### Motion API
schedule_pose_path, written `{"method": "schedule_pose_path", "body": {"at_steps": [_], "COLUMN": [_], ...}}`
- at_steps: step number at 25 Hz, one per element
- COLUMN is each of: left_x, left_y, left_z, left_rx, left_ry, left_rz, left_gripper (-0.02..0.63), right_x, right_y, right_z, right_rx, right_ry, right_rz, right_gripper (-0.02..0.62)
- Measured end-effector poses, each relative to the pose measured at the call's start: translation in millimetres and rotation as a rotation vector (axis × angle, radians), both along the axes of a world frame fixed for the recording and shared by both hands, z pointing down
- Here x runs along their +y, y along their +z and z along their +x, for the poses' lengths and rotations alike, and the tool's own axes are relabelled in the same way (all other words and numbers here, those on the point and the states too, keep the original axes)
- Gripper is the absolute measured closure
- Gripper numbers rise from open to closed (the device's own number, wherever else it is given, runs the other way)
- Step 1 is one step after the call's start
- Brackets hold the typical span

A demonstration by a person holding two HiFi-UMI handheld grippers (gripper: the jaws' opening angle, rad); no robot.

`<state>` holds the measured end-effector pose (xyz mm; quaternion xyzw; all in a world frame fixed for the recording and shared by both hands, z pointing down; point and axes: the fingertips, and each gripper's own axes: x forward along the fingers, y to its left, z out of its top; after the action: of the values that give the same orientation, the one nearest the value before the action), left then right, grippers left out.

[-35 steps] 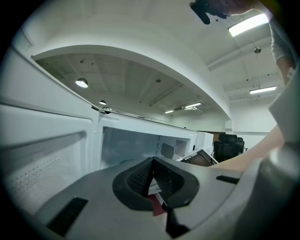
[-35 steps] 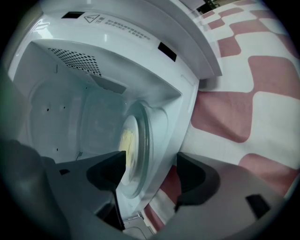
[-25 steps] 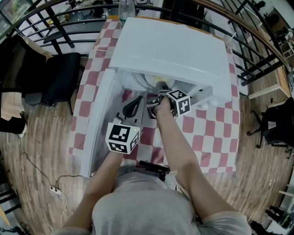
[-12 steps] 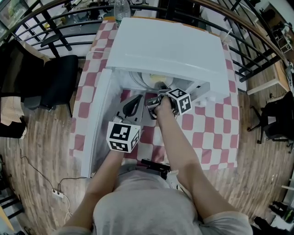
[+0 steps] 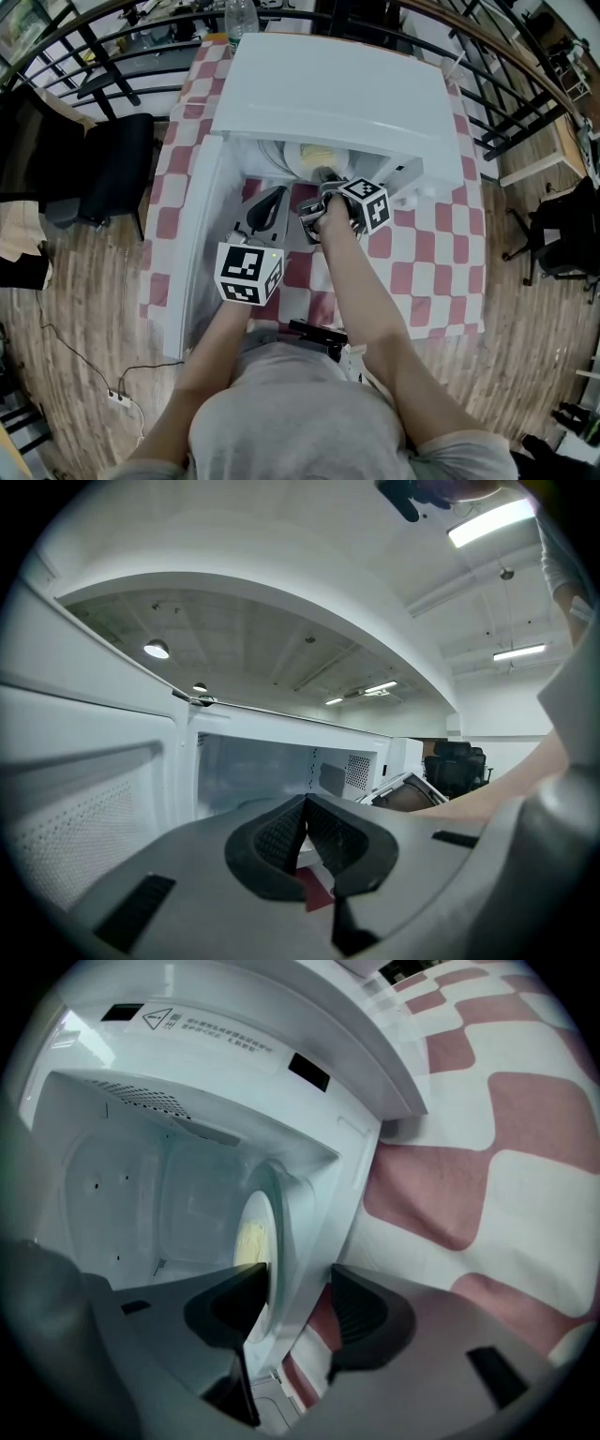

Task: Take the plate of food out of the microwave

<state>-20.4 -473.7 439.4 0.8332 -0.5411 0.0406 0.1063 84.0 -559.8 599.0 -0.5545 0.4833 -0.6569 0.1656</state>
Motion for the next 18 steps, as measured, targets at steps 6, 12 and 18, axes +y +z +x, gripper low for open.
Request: {"method": "schedule_pose_path", "body": {"at_steps": [6,12,18], "left_x": [2.5,4.3,5.9], "left_y": [-1.5,-4.1,-6.7], "left_z": [2.3,2.7,5.9], "left_rx": [0.004,0.009,0.014], "left_ry": [0.01,0.015,0.021], "left_rz": [0.008,0.014,0.023], "left_gripper": [0.603,0.603,0.603], "right_x": [3.9,8.3,8.9], "right_y": [-6.0,-14.6,-25.0], "right_z": [-1.5,-1.9,-1.1], "right_rx": [0.017,0.025,0.02], "right_ry": [-0.025,-0.042,-0.047], "right_rz": [0.01,0.031,0.078], "right_gripper": [0.398,0.453,0.543]}}
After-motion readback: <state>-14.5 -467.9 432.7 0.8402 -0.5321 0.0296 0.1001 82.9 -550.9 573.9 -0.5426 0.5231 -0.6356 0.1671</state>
